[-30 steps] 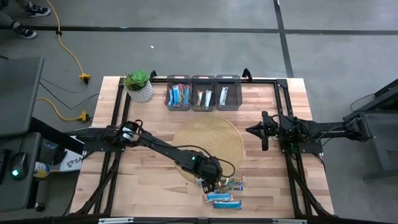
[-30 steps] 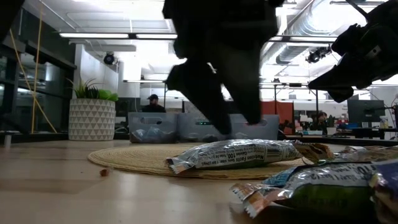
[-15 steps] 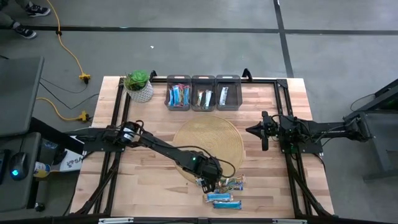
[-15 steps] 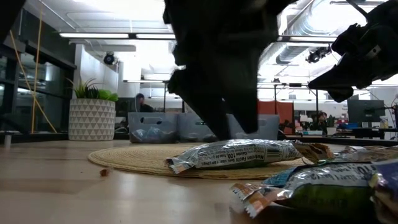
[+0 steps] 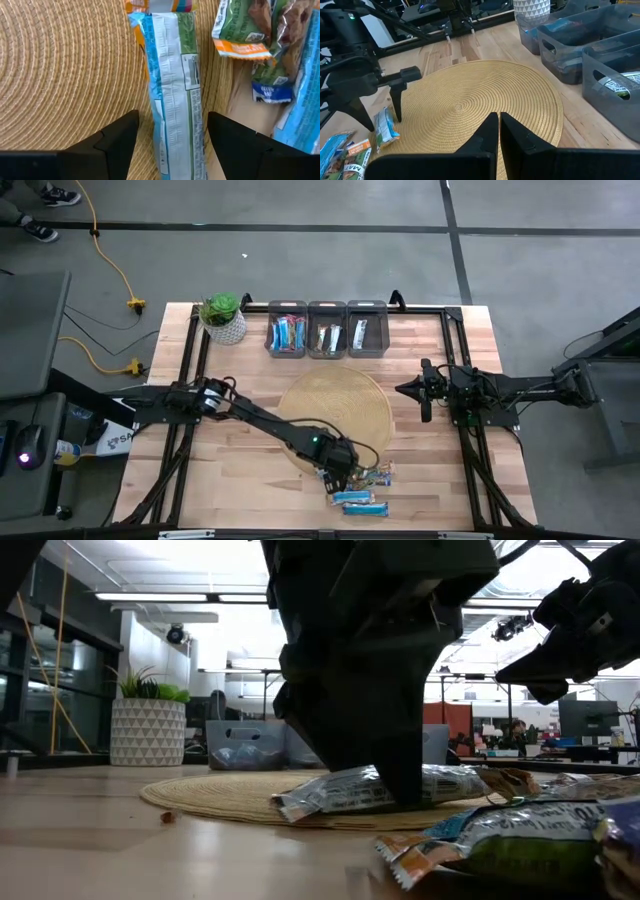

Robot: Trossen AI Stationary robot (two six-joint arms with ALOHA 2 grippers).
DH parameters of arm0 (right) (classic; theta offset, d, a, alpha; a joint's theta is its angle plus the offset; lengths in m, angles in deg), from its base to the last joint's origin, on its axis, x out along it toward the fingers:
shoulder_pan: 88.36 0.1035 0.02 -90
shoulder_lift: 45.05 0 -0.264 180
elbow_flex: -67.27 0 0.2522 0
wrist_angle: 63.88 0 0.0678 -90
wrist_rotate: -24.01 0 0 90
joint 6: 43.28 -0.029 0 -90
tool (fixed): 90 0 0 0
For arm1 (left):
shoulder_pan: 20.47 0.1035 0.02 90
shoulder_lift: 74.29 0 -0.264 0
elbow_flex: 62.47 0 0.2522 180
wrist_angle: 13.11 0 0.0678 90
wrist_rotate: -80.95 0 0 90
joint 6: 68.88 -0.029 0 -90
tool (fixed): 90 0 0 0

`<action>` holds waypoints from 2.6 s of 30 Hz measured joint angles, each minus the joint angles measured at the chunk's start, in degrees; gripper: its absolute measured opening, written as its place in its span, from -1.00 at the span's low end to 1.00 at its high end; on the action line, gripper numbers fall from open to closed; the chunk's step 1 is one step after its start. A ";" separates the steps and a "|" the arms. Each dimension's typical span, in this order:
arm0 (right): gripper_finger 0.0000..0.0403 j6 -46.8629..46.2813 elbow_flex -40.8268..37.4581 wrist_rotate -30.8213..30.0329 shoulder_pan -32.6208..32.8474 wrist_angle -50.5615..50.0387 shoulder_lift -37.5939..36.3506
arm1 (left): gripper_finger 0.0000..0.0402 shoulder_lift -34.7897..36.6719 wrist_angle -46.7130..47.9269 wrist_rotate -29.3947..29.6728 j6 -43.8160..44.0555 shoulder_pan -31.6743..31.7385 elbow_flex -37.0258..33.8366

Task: Pick and place Granola Bars by type
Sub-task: Put the orange granola bar into the center black bin

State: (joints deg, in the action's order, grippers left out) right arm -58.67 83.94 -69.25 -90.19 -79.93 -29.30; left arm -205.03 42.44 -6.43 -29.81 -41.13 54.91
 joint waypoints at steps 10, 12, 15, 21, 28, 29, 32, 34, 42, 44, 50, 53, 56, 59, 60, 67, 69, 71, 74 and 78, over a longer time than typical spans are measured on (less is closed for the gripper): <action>-1.00 0.01 0.00 0.02 0.01 -0.04 0.00 | -0.15 -0.20 0.04 0.85 -1.31 0.02 -0.07; -1.00 -0.01 0.00 0.02 -0.01 -0.04 0.00 | -0.26 -0.22 0.04 0.76 -1.31 0.04 -0.07; -1.00 0.01 0.00 0.02 0.01 -0.04 0.00 | -0.42 -0.27 -0.08 -0.05 -1.30 0.05 -0.09; -1.00 -0.01 0.00 0.00 0.01 -0.04 0.00 | -0.65 -0.14 -0.12 -0.60 -1.29 0.08 -0.12; -1.00 0.01 0.00 0.02 0.01 -0.04 0.00 | -0.71 2.12 0.90 0.19 -1.53 0.03 -0.44; -1.00 0.00 0.00 0.01 0.01 -0.02 0.00 | -0.71 2.85 0.97 0.61 -1.74 0.02 -0.44; -1.00 0.01 0.00 0.02 0.01 -0.02 0.00 | -0.71 5.20 1.48 2.16 -2.71 0.02 -0.33; -1.00 0.01 0.00 0.01 0.00 -0.02 0.00 | -0.71 6.98 2.72 4.02 -2.93 0.04 -0.35; -1.00 -0.01 0.00 0.01 0.01 -0.02 0.00 | -0.71 17.05 2.10 12.47 -9.47 0.04 -0.24; -1.00 0.00 0.00 0.02 0.00 -0.02 -0.02 | -0.71 19.63 1.90 15.10 -10.92 0.06 -0.24; -1.00 0.00 0.00 0.00 0.01 -0.01 0.04 | -0.71 27.94 6.38 23.89 -12.31 0.06 -0.24; -1.00 0.01 0.00 0.00 0.01 0.24 0.02 | -0.71 31.64 7.60 28.01 -13.17 0.21 -0.24; -1.00 0.00 -0.02 0.00 -0.01 0.16 0.01 | -0.71 35.10 7.43 28.02 -14.52 1.42 -0.24; -1.00 0.01 -0.02 0.02 0.00 0.00 0.00 | -0.71 37.86 3.85 23.11 -17.64 3.18 -0.24; -1.00 0.00 -0.02 0.00 0.00 0.00 -0.01 | -0.71 38.67 2.05 20.44 -18.91 3.89 -0.24; -1.00 0.00 -0.02 0.00 0.00 0.04 0.02 | -0.71 41.49 -12.25 -6.03 -24.27 10.25 -0.20; -1.00 0.00 -0.02 0.02 0.00 -0.13 -0.08 | -0.71 41.74 -15.73 -10.45 -24.78 11.87 -0.20; -1.00 0.00 -0.02 0.00 0.00 0.02 0.00 | -0.71 41.90 -16.32 -12.17 -25.24 13.19 -0.11; -1.00 0.01 -0.02 0.00 0.01 0.00 0.02 | -0.71 41.98 -16.88 -13.70 -26.15 15.06 -0.17; -1.00 -0.01 -0.02 0.00 -0.01 -0.02 0.00 | -0.71 42.07 -19.23 -17.08 -27.01 17.96 -0.17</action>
State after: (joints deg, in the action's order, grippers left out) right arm -58.68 83.92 -69.25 -90.20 -79.95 -29.30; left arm -162.96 23.21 -23.51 -56.82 -23.18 54.73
